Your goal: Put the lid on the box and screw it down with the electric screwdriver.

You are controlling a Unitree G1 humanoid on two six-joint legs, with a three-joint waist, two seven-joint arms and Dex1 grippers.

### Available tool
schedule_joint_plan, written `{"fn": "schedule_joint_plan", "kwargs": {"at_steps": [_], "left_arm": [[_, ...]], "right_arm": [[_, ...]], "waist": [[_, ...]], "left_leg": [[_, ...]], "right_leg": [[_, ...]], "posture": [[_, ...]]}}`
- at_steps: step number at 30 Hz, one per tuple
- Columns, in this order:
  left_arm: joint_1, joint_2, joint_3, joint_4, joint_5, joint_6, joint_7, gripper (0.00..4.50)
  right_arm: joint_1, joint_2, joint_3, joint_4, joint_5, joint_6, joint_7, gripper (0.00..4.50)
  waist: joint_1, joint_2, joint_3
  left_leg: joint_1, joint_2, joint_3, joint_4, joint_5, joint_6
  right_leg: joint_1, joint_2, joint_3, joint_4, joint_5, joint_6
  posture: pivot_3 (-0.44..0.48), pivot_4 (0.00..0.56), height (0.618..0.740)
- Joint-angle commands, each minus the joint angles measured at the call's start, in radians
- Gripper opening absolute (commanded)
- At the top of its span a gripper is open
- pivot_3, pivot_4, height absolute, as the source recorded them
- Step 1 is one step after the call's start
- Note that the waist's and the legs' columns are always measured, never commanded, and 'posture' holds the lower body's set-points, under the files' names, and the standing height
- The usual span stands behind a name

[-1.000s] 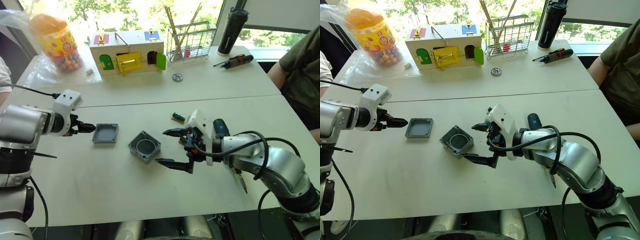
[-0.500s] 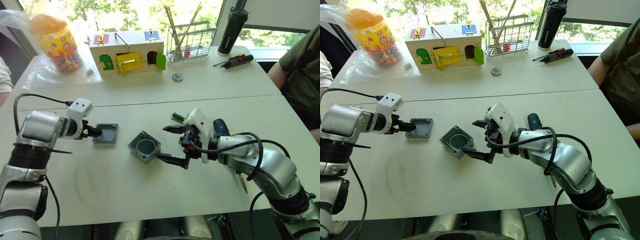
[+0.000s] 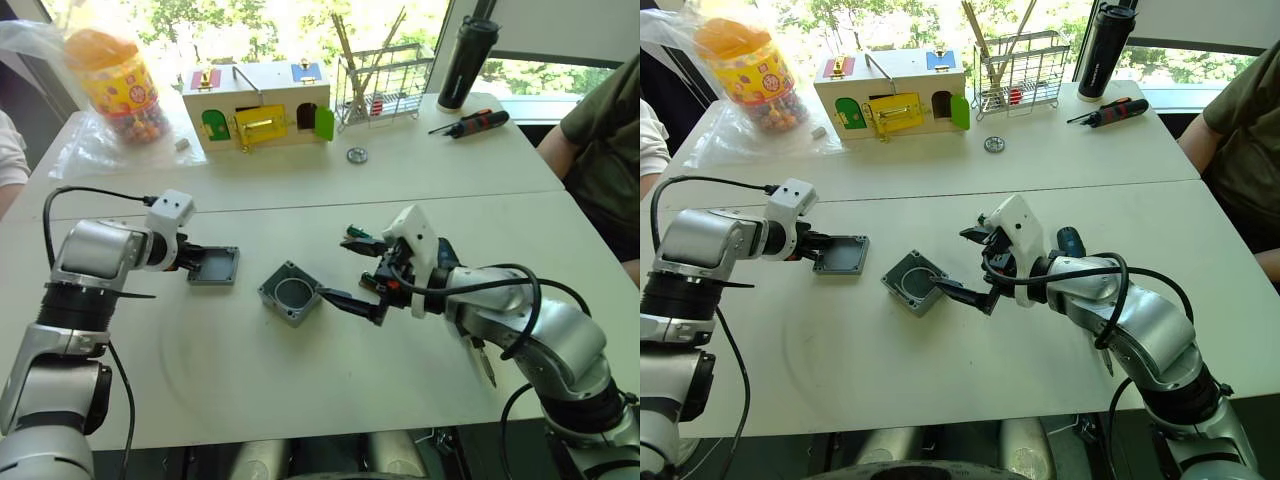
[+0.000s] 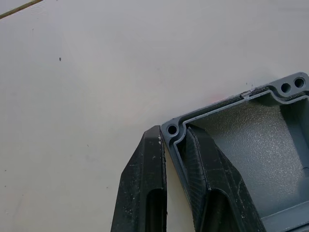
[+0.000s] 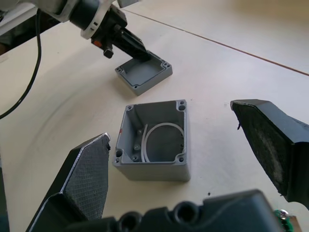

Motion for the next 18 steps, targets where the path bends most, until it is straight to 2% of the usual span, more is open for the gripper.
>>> {"fn": "schedule_joint_plan", "kwargs": {"at_steps": [1,4,7,14,18], "left_arm": [[-0.031,-0.011,0.07,0.034,-0.006,-0.104,0.007,0.01],[-0.119,-0.01,0.157,0.074,-0.058,-0.221,-0.04,0.01],[-0.165,-0.022,0.19,0.06,-0.089,-0.292,-0.067,0.01],[-0.206,-0.104,0.224,-0.049,-0.125,-0.404,-0.044,0.01],[-0.199,-0.175,0.194,-0.133,-0.128,-0.435,-0.015,0.01]], "right_arm": [[-0.035,0.027,-0.061,0.018,0.01,-0.005,-0.016,4.5],[-0.127,0.089,-0.113,0.105,0.051,0.025,-0.037,4.5],[-0.228,0.164,-0.156,0.211,0.085,0.061,-0.066,4.5],[-0.45,0.342,-0.234,0.455,0.15,0.129,-0.131,4.5],[-0.53,0.429,-0.297,0.567,0.191,0.173,-0.185,4.5]], "waist": [[0.005,0.0,0.0],[0.005,-0.003,0.002],[0.004,-0.003,0.002],[-0.028,-0.003,0.002],[-0.042,-0.003,0.002]], "left_leg": [[0.0,0.0,0.0,0.0,0.0,-0.001],[0.0,0.0,0.0,0.0,0.001,-0.001],[-0.007,0.001,0.0,0.001,0.002,-0.003],[-0.009,0.0,0.001,0.0,0.002,-0.003],[-0.009,0.0,-0.001,0.0,0.002,-0.003]], "right_leg": [[0.0,0.0,0.0,0.0,0.0,0.0],[-0.001,0.0,0.0,0.0,0.0,0.0],[-0.008,0.0,-0.001,0.0,0.0,0.0],[-0.01,-0.001,-0.001,0.001,0.0,0.0],[-0.011,-0.001,-0.001,0.003,0.0,0.0]], "posture": [[0.0,0.15,0.74],[0.0,0.15,0.74],[0.0,0.15,0.74],[0.0,0.15,0.74],[0.0,0.15,0.74]]}}
